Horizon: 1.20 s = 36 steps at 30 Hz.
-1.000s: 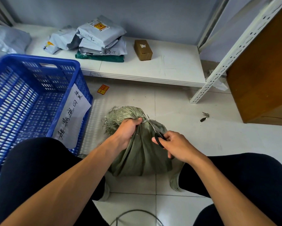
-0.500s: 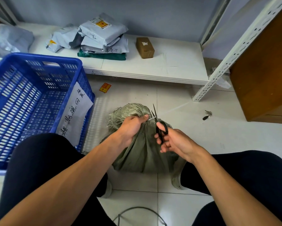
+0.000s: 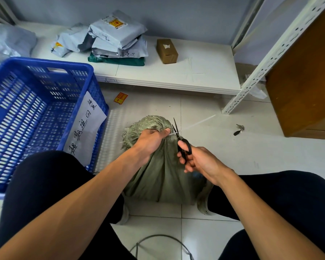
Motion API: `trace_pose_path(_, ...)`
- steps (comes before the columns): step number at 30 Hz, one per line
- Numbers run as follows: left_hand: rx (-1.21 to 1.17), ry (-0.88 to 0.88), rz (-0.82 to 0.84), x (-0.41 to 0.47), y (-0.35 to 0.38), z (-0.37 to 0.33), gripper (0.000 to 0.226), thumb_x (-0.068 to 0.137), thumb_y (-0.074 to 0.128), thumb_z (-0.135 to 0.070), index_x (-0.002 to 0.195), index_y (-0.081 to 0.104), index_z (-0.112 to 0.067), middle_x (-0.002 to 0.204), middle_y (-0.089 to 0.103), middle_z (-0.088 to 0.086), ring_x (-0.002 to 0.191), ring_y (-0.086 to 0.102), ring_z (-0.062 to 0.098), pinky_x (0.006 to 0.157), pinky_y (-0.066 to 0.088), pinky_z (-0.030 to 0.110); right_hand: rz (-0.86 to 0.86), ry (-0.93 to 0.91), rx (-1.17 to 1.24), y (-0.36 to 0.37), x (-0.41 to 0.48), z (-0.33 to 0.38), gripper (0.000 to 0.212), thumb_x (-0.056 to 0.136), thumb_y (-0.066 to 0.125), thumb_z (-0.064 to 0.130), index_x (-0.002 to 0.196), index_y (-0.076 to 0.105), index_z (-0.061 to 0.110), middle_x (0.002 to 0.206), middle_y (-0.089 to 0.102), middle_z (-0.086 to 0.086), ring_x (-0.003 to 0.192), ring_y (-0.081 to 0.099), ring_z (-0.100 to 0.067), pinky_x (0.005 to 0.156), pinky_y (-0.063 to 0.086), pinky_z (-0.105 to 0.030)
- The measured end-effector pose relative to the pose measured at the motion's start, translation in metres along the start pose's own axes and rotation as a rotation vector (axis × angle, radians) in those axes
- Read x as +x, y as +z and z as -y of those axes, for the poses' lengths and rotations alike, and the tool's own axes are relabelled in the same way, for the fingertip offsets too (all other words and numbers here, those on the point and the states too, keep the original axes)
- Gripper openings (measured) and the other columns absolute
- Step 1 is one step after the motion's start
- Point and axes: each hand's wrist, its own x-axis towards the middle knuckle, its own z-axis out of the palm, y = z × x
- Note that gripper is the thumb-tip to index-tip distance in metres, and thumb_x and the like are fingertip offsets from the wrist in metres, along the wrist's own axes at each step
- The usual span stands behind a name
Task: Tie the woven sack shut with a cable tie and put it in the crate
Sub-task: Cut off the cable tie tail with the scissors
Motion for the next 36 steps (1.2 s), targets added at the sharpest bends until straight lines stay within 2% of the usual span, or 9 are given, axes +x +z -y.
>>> trace_pose_path(3, 0.050, -0.002, -0.033, 0.000, -0.001, 0.002, 0.046, 0.090, 0.070, -0.044, 0.110, 0.068, -0.002, 0.108, 0.072, 0.007, 0.106, 0.066, 0.021, 0.094, 0.047, 0.032, -0.037, -0.014, -0.010, 0.006, 0.005, -0.006, 0.051, 0.088, 0.066, 0.059, 0.093, 0.069, 0.008, 0.072, 0.060, -0.005, 0.049, 0.045, -0.015, 0.064, 0.051, -0.033)
trace_pose_path(7, 0.077, 0.011, -0.051, -0.002, -0.004, 0.001, 0.063, 0.085, 0.070, -0.050, 0.112, 0.066, 0.007, 0.098, 0.070, 0.014, 0.106, 0.068, 0.042, 0.097, 0.054, 0.050, -0.066, -0.002, -0.013, 0.010, 0.011, -0.011, 0.060, 0.073, 0.073, 0.067, 0.089, 0.071, 0.009, 0.073, 0.062, -0.006, 0.050, 0.046, -0.016, 0.065, 0.052, -0.035)
trace_pose_path(9, 0.104, 0.018, -0.062, -0.003, -0.004, -0.001, 0.052, 0.092, 0.067, -0.044, 0.105, 0.067, 0.006, 0.090, 0.066, 0.011, 0.096, 0.070, 0.035, 0.086, 0.056, 0.040, -0.058, -0.002, -0.021, 0.009, 0.012, -0.011, 0.055, 0.079, 0.072, 0.063, 0.089, 0.071, 0.009, 0.072, 0.062, -0.005, 0.050, 0.047, -0.016, 0.065, 0.051, -0.035)
trace_pose_path(11, 0.124, 0.016, -0.060, -0.004, -0.002, -0.002, 0.038, 0.097, 0.064, -0.039, 0.095, 0.065, -0.001, 0.088, 0.066, 0.004, 0.087, 0.065, 0.022, 0.073, 0.048, 0.029, -0.052, -0.007, -0.026, 0.008, 0.012, -0.011, 0.049, 0.086, 0.070, 0.058, 0.088, 0.070, 0.009, 0.071, 0.061, -0.005, 0.050, 0.047, -0.016, 0.063, 0.051, -0.034)
trace_pose_path(14, 0.120, 0.013, -0.059, -0.002, -0.003, 0.000, 0.034, 0.098, 0.062, -0.038, 0.093, 0.065, -0.005, 0.092, 0.068, 0.004, 0.091, 0.064, 0.017, 0.084, 0.046, 0.030, -0.057, -0.008, -0.029, 0.009, 0.012, -0.012, 0.047, 0.087, 0.070, 0.055, 0.088, 0.071, 0.009, 0.071, 0.062, -0.005, 0.049, 0.047, -0.016, 0.061, 0.051, -0.032)
trace_pose_path(24, 0.140, 0.035, -0.089, -0.002, 0.000, -0.001, 0.042, 0.099, 0.061, -0.038, 0.101, 0.066, 0.004, 0.089, 0.063, 0.004, 0.077, 0.057, 0.011, 0.067, 0.045, 0.027, -0.121, -0.036, -0.055, 0.017, 0.013, -0.018, 0.044, 0.089, 0.069, 0.054, 0.085, 0.069, 0.010, 0.068, 0.061, -0.003, 0.049, 0.048, -0.015, 0.064, 0.048, -0.036)
trace_pose_path(28, 0.147, 0.041, -0.084, -0.008, 0.002, -0.005, 0.031, 0.101, 0.059, -0.036, 0.090, 0.062, -0.007, 0.082, 0.059, -0.002, 0.072, 0.054, 0.007, 0.058, 0.040, 0.020, -0.119, -0.027, -0.041, 0.017, 0.013, -0.018, 0.042, 0.091, 0.069, 0.050, 0.086, 0.069, 0.009, 0.068, 0.061, -0.003, 0.048, 0.048, -0.014, 0.063, 0.050, -0.034)
trace_pose_path(32, 0.145, 0.035, -0.074, -0.011, 0.003, -0.007, 0.029, 0.102, 0.057, -0.035, 0.094, 0.059, -0.008, 0.082, 0.056, -0.005, 0.075, 0.052, 0.007, 0.066, 0.039, 0.023, -0.109, -0.007, -0.027, 0.017, 0.014, -0.020, 0.040, 0.091, 0.070, 0.049, 0.086, 0.069, 0.010, 0.069, 0.062, -0.004, 0.048, 0.050, -0.014, 0.062, 0.049, -0.032)
trace_pose_path(36, 0.151, 0.012, -0.073, -0.013, 0.002, -0.008, 0.031, 0.102, 0.057, -0.036, 0.078, 0.052, -0.016, 0.079, 0.050, -0.006, 0.079, 0.049, 0.012, 0.067, 0.039, 0.028, -0.108, -0.008, -0.059, 0.016, 0.013, -0.018, 0.042, 0.091, 0.069, 0.049, 0.091, 0.070, 0.008, 0.071, 0.066, -0.005, 0.050, 0.054, -0.016, 0.059, 0.047, -0.024)
